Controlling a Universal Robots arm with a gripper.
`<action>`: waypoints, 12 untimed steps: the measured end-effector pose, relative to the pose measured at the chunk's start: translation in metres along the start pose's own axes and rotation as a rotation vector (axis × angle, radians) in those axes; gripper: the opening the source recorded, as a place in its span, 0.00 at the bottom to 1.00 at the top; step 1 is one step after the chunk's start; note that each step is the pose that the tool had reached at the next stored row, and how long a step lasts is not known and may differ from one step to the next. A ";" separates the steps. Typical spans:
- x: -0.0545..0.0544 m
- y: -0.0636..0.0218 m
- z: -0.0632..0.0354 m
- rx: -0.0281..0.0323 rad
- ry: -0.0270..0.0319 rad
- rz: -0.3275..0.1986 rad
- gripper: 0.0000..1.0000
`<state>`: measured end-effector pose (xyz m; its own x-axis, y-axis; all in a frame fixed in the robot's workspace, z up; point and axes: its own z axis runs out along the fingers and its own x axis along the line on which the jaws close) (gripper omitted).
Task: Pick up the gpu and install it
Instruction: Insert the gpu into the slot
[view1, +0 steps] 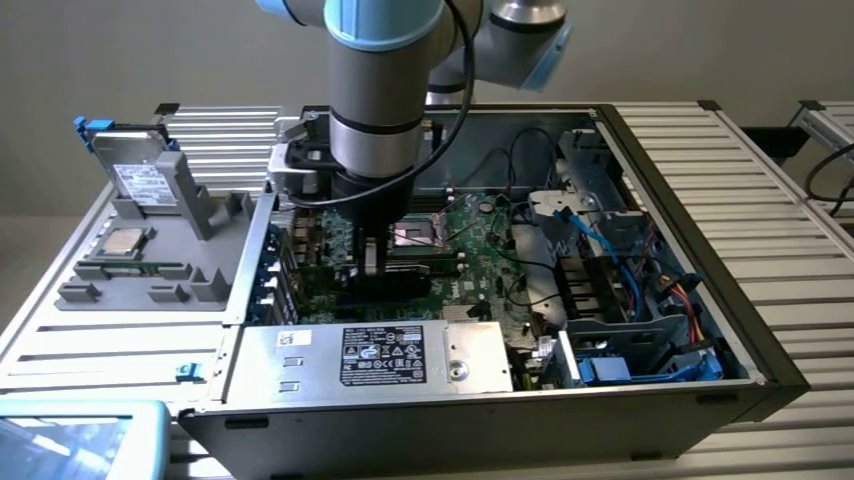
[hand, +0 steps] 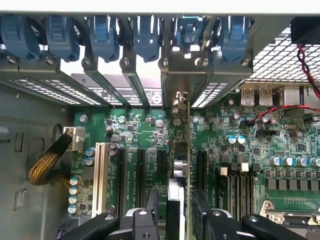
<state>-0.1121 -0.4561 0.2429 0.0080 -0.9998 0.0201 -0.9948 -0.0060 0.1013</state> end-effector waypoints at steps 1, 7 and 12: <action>0.000 0.0004 -0.0045 0.0000 0.0000 0.001 0.41; 0.001 0.0031 -0.0308 -0.0002 0.0017 0.010 0.41; 0.001 0.0047 -0.0472 -0.0003 0.0069 0.016 0.41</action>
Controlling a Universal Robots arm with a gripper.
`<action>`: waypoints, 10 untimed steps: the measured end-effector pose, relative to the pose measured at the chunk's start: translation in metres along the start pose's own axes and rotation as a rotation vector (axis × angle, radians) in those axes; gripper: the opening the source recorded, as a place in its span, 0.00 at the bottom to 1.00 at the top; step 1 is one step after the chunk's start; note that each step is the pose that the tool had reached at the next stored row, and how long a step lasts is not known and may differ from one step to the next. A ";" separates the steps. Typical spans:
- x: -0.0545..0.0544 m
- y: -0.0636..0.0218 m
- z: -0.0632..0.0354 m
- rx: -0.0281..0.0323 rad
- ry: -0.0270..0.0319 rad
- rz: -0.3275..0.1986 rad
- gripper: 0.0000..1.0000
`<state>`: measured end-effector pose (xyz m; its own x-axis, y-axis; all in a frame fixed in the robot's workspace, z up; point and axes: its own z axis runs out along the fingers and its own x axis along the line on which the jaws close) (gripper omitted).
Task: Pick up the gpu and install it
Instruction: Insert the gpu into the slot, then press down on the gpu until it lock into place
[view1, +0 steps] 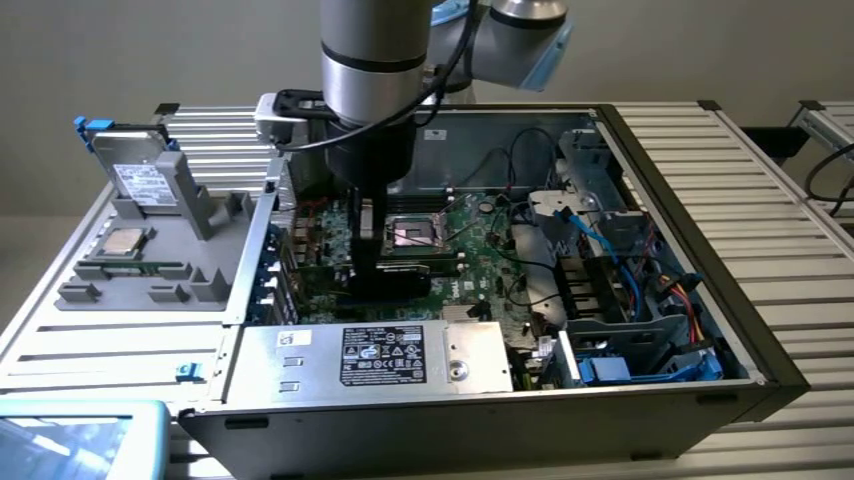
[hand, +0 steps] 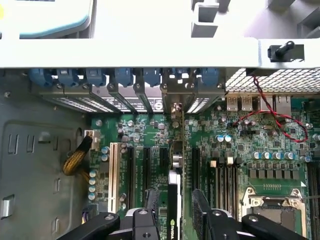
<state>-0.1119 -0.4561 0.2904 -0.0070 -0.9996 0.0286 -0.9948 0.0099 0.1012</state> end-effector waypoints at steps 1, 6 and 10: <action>0.000 0.0003 -0.0021 0.0000 0.0003 0.000 0.41; 0.000 0.0003 -0.0023 0.0001 -0.0002 0.000 0.41; 0.000 0.0002 -0.0024 -0.0001 0.0000 0.000 0.41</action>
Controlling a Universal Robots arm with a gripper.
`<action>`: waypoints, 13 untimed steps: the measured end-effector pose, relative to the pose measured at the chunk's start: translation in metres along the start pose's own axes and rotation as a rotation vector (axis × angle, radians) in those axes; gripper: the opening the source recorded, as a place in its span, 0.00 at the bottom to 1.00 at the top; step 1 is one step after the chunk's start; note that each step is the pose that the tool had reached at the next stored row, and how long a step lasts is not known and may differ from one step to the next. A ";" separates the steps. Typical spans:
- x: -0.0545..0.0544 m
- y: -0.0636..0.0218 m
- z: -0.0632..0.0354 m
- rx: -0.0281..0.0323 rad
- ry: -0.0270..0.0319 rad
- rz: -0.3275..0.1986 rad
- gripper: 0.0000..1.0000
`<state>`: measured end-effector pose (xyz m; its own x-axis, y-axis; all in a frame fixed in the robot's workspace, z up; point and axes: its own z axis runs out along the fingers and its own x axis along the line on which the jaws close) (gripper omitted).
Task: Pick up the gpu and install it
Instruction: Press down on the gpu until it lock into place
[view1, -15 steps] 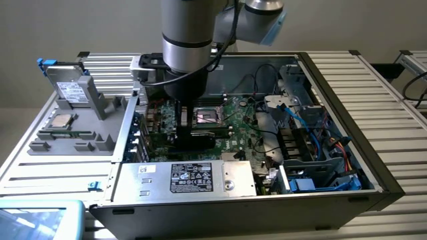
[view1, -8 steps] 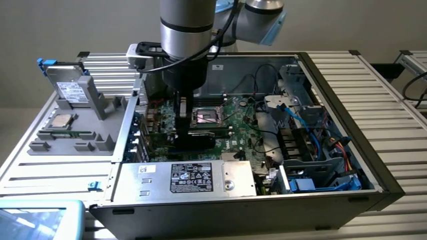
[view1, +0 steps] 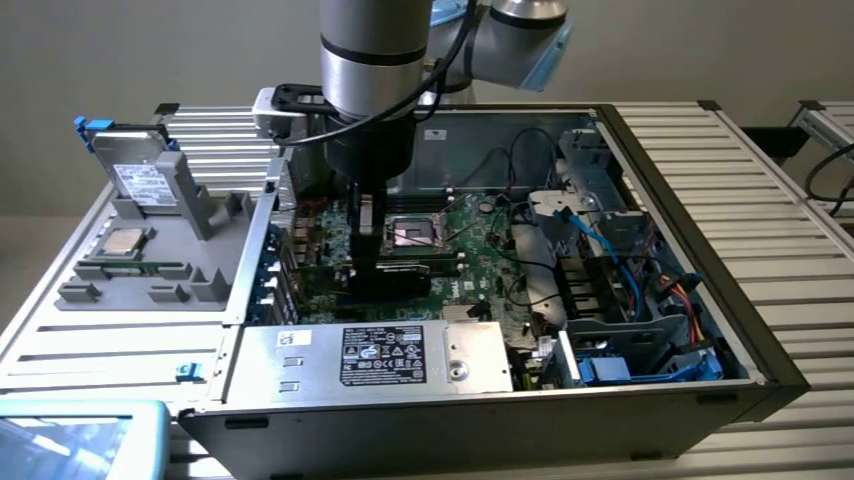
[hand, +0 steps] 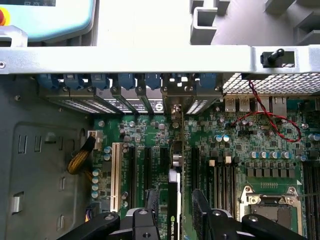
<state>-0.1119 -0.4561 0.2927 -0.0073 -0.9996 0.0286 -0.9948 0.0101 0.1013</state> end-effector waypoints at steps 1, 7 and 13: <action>0.000 0.0000 0.0000 0.0000 0.0000 0.000 0.41; 0.000 0.0000 0.0000 -0.0002 0.0000 0.000 0.26; -0.004 -0.0003 -0.0001 0.0431 0.0000 0.001 0.12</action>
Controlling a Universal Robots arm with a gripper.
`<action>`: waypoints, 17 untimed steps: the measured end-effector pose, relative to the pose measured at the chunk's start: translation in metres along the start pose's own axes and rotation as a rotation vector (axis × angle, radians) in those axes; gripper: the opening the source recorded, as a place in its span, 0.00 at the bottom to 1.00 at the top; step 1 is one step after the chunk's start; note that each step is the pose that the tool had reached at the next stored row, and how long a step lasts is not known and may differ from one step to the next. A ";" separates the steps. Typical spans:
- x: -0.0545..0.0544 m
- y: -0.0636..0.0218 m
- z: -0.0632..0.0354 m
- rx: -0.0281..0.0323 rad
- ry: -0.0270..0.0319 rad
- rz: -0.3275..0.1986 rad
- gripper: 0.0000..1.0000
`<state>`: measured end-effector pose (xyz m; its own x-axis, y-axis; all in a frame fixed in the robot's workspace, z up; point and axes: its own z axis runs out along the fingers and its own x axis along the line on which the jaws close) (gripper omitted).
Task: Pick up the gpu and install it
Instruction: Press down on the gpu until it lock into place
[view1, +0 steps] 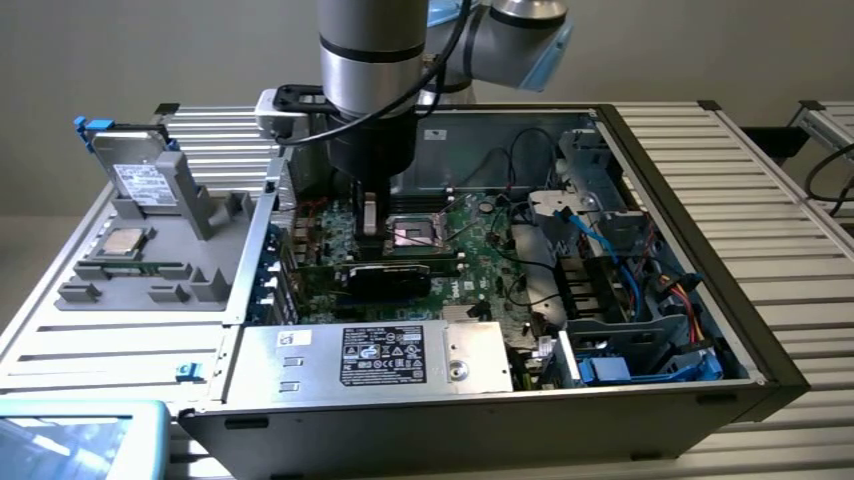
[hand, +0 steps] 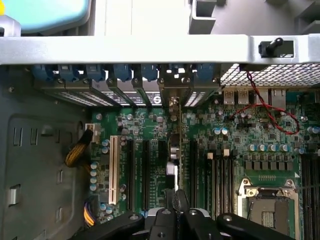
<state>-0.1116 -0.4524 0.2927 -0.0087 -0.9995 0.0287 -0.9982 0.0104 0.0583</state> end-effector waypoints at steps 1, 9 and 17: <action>-0.001 0.0004 0.0001 0.0106 -0.0001 0.000 0.12; -0.007 0.0120 0.0070 0.0417 -0.0005 0.002 0.12; -0.009 0.0217 0.0171 0.0633 -0.0003 0.007 0.12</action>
<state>-0.1342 -0.4439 0.2767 -0.0155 -0.9995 0.0286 -0.9999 0.0154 -0.0051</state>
